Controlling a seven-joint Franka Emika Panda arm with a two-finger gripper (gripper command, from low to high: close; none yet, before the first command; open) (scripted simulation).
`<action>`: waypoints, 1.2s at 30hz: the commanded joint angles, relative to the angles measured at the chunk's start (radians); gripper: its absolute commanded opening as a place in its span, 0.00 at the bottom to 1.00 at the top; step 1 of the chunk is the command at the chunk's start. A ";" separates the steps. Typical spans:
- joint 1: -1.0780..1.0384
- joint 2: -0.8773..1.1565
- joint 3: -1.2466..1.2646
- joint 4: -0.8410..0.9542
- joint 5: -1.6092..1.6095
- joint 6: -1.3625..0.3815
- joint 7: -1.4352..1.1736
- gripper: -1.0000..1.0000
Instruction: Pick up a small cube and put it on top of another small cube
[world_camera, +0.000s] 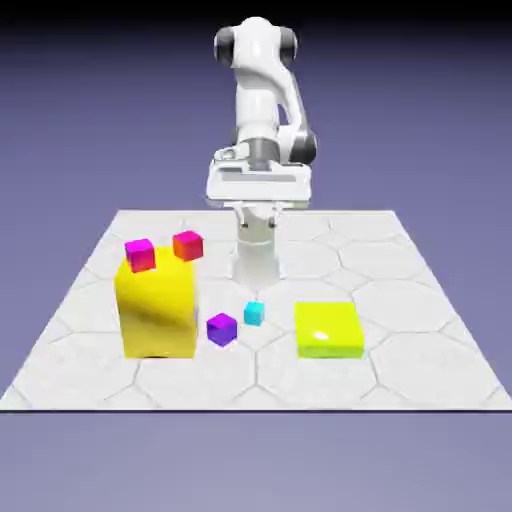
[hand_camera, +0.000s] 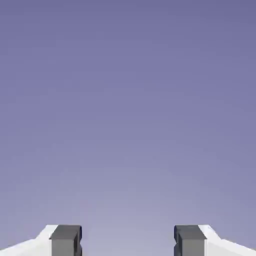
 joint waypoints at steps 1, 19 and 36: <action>-0.016 0.028 0.034 -0.019 -0.044 -0.033 -0.034 0.50; -0.224 0.463 0.363 -0.198 -0.752 -0.390 -0.256 0.50; -0.265 0.660 0.278 -0.133 -1.110 -0.362 0.001 0.00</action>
